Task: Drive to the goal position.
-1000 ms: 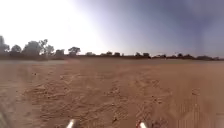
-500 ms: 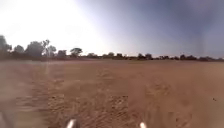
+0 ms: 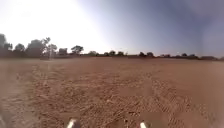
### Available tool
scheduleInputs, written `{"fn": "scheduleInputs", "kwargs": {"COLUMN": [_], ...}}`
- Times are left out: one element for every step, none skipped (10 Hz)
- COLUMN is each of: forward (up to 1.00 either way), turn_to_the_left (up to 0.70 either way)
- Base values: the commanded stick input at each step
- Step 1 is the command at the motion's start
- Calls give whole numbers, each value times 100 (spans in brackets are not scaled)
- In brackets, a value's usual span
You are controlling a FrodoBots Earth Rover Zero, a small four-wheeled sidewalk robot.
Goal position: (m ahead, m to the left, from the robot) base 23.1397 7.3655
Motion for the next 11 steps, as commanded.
{"fn": "scheduleInputs", "kwargs": {"forward": [100,100,100,100,100,100,100,100,100,100,100], "turn_to_the_left": [0,0,0,0,0,0,0,0,0,0,0]}}
